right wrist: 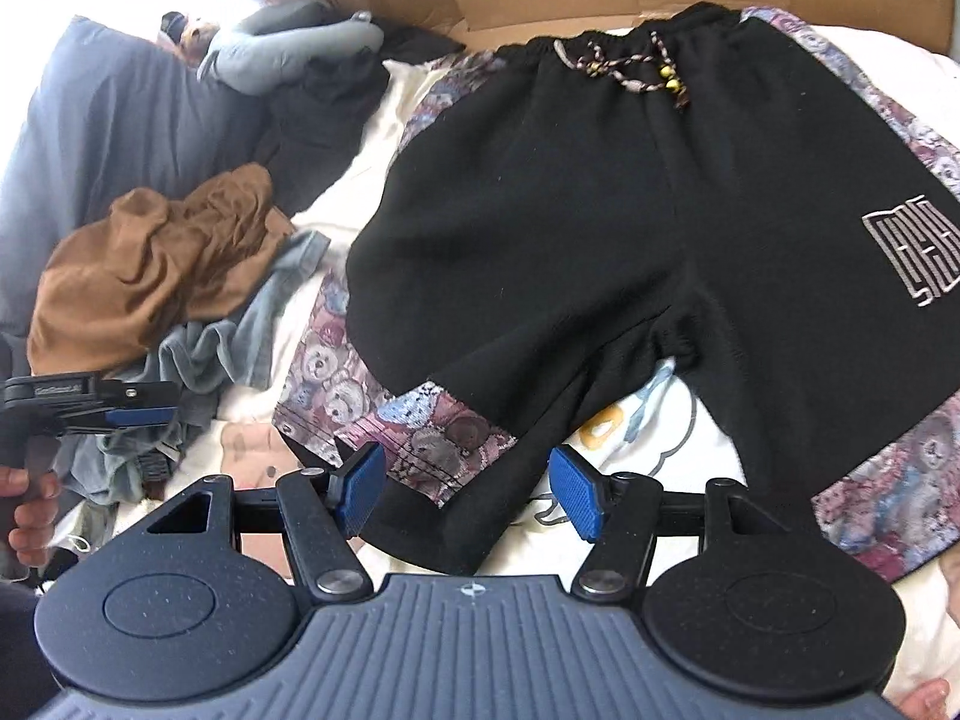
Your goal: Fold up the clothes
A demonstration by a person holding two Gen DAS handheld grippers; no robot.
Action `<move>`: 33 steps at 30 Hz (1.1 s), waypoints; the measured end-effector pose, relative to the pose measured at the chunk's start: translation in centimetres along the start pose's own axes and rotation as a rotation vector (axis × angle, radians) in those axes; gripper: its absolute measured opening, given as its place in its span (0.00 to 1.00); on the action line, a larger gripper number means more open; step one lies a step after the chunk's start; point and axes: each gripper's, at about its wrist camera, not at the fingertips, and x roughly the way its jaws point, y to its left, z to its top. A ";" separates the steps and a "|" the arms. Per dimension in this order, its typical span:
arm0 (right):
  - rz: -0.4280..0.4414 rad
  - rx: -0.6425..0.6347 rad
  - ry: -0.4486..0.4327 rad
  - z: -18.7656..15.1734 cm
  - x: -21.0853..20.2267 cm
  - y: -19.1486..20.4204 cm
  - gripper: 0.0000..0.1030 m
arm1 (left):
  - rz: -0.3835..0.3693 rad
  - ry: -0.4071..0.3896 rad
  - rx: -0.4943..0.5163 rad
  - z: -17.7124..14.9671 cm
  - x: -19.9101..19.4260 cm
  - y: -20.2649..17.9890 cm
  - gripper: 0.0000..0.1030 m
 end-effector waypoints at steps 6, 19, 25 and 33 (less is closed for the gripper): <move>-0.024 -0.034 0.023 -1.1 2.4 0.0 0.65 | -0.002 0.020 -0.047 -0.2 3.4 1.8 0.55; -0.138 -0.167 0.065 -2.4 8.9 2.9 0.65 | -0.026 0.040 -0.082 0.0 5.7 3.5 0.55; -0.256 -0.307 0.074 -3.9 11.0 4.3 0.65 | -0.028 0.039 -0.073 -0.3 5.6 3.7 0.55; -0.276 -0.385 0.084 -4.6 10.8 4.6 0.43 | -0.025 0.043 -0.098 -1.3 5.9 4.3 0.55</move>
